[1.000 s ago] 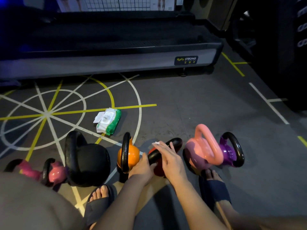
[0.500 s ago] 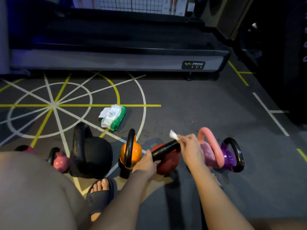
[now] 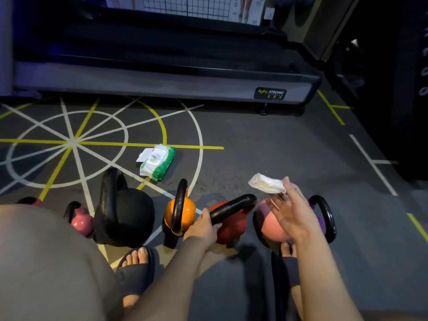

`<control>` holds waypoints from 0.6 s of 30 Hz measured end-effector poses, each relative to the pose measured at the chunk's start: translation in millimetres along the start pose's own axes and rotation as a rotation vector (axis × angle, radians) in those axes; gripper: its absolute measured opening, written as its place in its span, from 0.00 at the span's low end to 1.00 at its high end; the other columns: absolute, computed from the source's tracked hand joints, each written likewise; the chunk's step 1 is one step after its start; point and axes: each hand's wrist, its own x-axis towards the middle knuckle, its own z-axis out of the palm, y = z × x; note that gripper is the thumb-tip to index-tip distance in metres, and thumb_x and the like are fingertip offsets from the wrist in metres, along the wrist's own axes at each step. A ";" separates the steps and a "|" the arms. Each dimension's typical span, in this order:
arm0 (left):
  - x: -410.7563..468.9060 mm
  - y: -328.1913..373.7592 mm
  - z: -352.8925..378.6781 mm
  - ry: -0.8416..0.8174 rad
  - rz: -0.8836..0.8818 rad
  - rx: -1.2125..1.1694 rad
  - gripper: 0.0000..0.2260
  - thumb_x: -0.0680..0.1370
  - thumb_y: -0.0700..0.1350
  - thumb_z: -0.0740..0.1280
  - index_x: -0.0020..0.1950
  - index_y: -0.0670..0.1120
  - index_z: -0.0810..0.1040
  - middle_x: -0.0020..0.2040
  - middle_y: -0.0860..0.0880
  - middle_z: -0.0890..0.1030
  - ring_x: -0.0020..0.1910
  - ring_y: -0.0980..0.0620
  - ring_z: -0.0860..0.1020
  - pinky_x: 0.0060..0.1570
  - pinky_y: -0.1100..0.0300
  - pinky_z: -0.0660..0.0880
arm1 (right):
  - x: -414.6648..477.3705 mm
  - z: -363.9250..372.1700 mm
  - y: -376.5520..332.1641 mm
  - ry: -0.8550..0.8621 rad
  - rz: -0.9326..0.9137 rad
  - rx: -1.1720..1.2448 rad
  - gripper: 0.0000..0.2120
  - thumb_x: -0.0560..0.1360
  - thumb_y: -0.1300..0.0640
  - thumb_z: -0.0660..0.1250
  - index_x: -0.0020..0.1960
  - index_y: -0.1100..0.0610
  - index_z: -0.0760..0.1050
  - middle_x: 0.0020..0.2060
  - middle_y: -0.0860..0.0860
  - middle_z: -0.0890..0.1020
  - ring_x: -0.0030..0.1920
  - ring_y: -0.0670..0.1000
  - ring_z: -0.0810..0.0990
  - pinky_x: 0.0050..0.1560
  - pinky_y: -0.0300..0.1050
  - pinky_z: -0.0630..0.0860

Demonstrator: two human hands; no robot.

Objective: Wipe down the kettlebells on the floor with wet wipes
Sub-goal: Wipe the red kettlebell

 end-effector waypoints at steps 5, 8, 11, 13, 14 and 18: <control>0.6 4.9 -8.4 -0.076 -0.004 0.068 0.18 0.83 0.53 0.63 0.69 0.48 0.64 0.61 0.46 0.78 0.62 0.42 0.78 0.63 0.47 0.74 | 8.0 3.3 -2.2 0.015 0.042 0.015 0.09 0.81 0.55 0.65 0.53 0.61 0.76 0.51 0.57 0.84 0.48 0.52 0.86 0.53 0.47 0.82; 3.6 24.3 -36.9 -0.183 0.037 0.272 0.21 0.81 0.46 0.63 0.74 0.45 0.66 0.64 0.41 0.78 0.64 0.41 0.77 0.62 0.52 0.73 | 9.6 10.7 -8.0 -0.008 0.001 0.034 0.11 0.81 0.55 0.65 0.59 0.62 0.74 0.49 0.56 0.85 0.50 0.54 0.86 0.55 0.49 0.81; -1.8 61.0 -67.2 0.050 0.176 0.112 0.21 0.80 0.46 0.62 0.74 0.49 0.70 0.67 0.45 0.78 0.65 0.43 0.76 0.64 0.52 0.73 | 11.8 19.9 -3.6 0.022 -0.022 -0.139 0.08 0.81 0.55 0.66 0.46 0.58 0.77 0.40 0.55 0.85 0.44 0.55 0.84 0.55 0.54 0.79; -9.1 85.7 -77.8 0.160 0.332 -0.152 0.17 0.81 0.48 0.63 0.70 0.54 0.75 0.65 0.52 0.79 0.63 0.52 0.77 0.65 0.56 0.72 | 13.6 21.1 3.0 0.066 -0.022 -0.193 0.08 0.79 0.54 0.69 0.45 0.58 0.77 0.42 0.60 0.84 0.47 0.60 0.83 0.57 0.59 0.77; -11.2 94.4 -79.6 0.146 0.401 -0.255 0.14 0.82 0.49 0.64 0.66 0.56 0.78 0.62 0.55 0.81 0.60 0.57 0.78 0.64 0.58 0.73 | 11.6 21.6 5.3 0.072 -0.022 -0.204 0.10 0.78 0.53 0.71 0.48 0.60 0.77 0.46 0.64 0.84 0.50 0.63 0.83 0.58 0.60 0.77; -11.6 101.0 -70.0 0.085 0.546 -0.241 0.13 0.76 0.53 0.75 0.59 0.53 0.83 0.52 0.56 0.84 0.52 0.60 0.81 0.57 0.61 0.78 | 6.5 24.6 12.5 0.059 -0.041 -0.290 0.18 0.77 0.51 0.71 0.54 0.66 0.75 0.53 0.69 0.81 0.54 0.68 0.82 0.59 0.66 0.76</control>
